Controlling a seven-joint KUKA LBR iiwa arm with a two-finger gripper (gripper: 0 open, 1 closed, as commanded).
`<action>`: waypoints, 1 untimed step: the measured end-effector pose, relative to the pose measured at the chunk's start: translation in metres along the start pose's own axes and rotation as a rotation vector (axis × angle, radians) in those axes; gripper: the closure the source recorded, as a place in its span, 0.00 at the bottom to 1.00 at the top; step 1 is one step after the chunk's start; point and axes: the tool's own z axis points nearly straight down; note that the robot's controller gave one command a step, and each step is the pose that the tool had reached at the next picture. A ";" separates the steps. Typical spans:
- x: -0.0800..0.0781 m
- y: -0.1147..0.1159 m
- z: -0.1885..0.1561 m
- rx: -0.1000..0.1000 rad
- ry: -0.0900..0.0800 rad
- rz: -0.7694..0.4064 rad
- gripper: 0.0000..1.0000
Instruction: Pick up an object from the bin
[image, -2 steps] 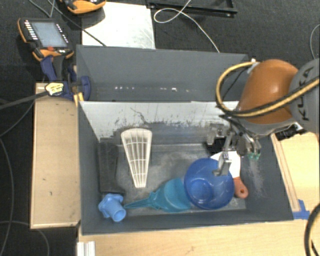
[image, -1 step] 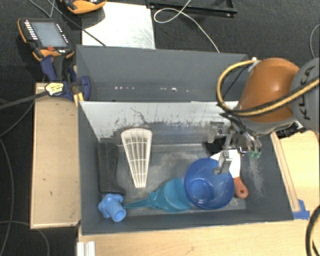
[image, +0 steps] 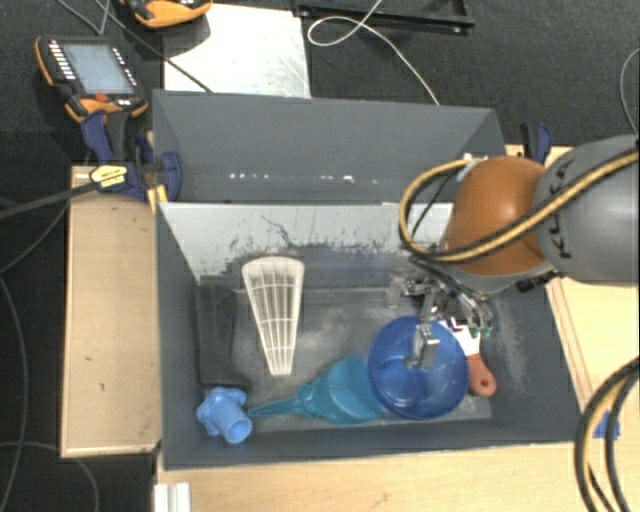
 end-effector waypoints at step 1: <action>0.015 0.022 0.022 0.001 -0.002 0.111 1.00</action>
Offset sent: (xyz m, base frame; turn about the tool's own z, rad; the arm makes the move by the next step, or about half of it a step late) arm 0.0000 0.0000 0.0000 0.0000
